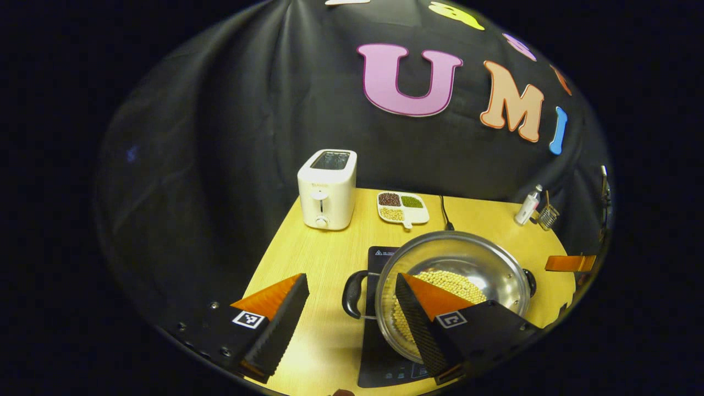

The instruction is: First push the handle of the pot to place it horizontally, then grasp the pot with both hands and set it on the induction cooktop.

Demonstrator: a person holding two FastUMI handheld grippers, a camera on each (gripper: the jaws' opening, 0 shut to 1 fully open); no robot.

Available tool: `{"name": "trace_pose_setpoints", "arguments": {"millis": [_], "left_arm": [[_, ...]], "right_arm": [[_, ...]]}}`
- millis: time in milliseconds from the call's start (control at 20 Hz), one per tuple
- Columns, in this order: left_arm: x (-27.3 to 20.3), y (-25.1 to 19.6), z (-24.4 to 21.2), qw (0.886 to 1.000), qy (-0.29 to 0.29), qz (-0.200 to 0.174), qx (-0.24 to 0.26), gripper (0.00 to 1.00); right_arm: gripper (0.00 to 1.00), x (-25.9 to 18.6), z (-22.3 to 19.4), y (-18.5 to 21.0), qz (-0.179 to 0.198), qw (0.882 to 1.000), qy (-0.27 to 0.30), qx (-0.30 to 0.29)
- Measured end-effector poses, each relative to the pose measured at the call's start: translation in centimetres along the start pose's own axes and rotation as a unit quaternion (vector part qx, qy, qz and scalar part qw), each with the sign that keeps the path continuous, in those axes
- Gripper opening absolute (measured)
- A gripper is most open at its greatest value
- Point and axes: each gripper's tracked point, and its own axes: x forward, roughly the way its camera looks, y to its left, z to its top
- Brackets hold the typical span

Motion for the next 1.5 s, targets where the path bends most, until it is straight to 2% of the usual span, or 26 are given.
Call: {"name": "trace_pose_setpoints", "arguments": {"millis": [200, 250, 300, 500, 650, 700, 750, 800, 850, 900, 950, 1000, 1050, 1100, 1200, 1350, 1400, 1500], "left_arm": [[-4.9, -4.6, 1.6, 0.999, -0.036, 0.02, -0.013, 0.97], [-6.0, -6.0, 2.0, 0.999, -0.047, 0.023, -0.013, 1.0], [-7.1, -7.5, 2.6, 0.998, -0.058, 0.028, -0.011, 0.97], [-12.5, -13.2, 5.8, 0.992, -0.118, 0.053, 0.003, 0.96], [-16.0, -18.1, 8.4, 0.983, -0.175, 0.06, 0.0, 0.96], [-17.0, -19.7, 9.2, 0.979, -0.194, 0.061, -0.005, 0.96], [-18.1, -21.2, 10.0, 0.975, -0.214, 0.062, -0.01, 0.96], [-19.1, -22.7, 10.9, 0.97, -0.233, 0.064, -0.01, 0.96], [-20.2, -24.0, 11.4, 0.965, -0.253, 0.064, -0.006, 0.94], [-21.3, -25.3, 12.1, 0.96, -0.272, 0.064, 0.0, 0.94], [-22.3, -26.6, 12.7, 0.955, -0.29, 0.062, 0.004, 0.96], [-23.1, -28.2, 13.3, 0.95, -0.307, 0.054, 0.005, 0.93], [-23.6, -29.7, 13.4, 0.947, -0.318, 0.044, 0.004, 0.96], [-23.8, -31.0, 13.3, 0.946, -0.322, 0.033, 0.004, 0.96], [-24.0, -32.9, 12.9, 0.946, -0.322, 0.024, 0.005, 0.93], [-23.5, -35.1, 11.9, 0.952, -0.307, 0.007, 0.01, 0.96], [-23.2, -35.5, 11.3, 0.953, -0.303, 0.005, 0.01, 0.93], [-23.1, -36.3, 10.7, 0.955, -0.297, -0.002, 0.009, 0.93]], "right_arm": [[1.0, -4.9, 2.8, -2.6, -0.015, 0.996, -0.048, -0.071], [1.0, -6.0, 3.7, -3.1, -0.013, 0.995, -0.059, -0.083], [1.0, -7.2, 4.3, -3.6, -0.009, 0.993, -0.07, -0.091], [1.0, -12.1, 8.0, -5.5, 0.029, 0.989, -0.117, -0.09], [1.0, -15.8, 11.6, -7.7, 0.049, 0.981, -0.164, -0.091], [0.93, -17.3, 12.8, -8.7, 0.05, 0.977, -0.183, -0.093], [0.92, -18.7, 14.0, -9.5, 0.05, 0.973, -0.202, -0.097], [0.92, -20.4, 15.1, -10.5, 0.05, 0.969, -0.219, -0.1], [1.0, -21.8, 15.9, -11.3, 0.05, 0.966, -0.234, -0.102], [0.99, -23.2, 16.5, -12.0, 0.05, 0.963, -0.245, -0.103], [0.92, -24.4, 17.0, -12.6, 0.05, 0.96, -0.255, -0.102], [0.92, -25.4, 17.4, -13.2, 0.049, 0.957, -0.266, -0.103], [0.92, -26.2, 17.8, -13.8, 0.046, 0.954, -0.277, -0.106], [0.99, -26.8, 18.1, -14.4, 0.042, 0.951, -0.286, -0.109], [0.99, -27.9, 18.0, -15.4, 0.038, 0.948, -0.294, -0.117], [0.99, -28.6, 17.5, -16.1, 0.041, 0.949, -0.297, -0.103], [0.93, -28.5, 17.4, -16.3, 0.041, 0.949, -0.297, -0.097], [0.92, -28.6, 17.6, -17.2, 0.037, 0.949, -0.298, -0.091]]}}
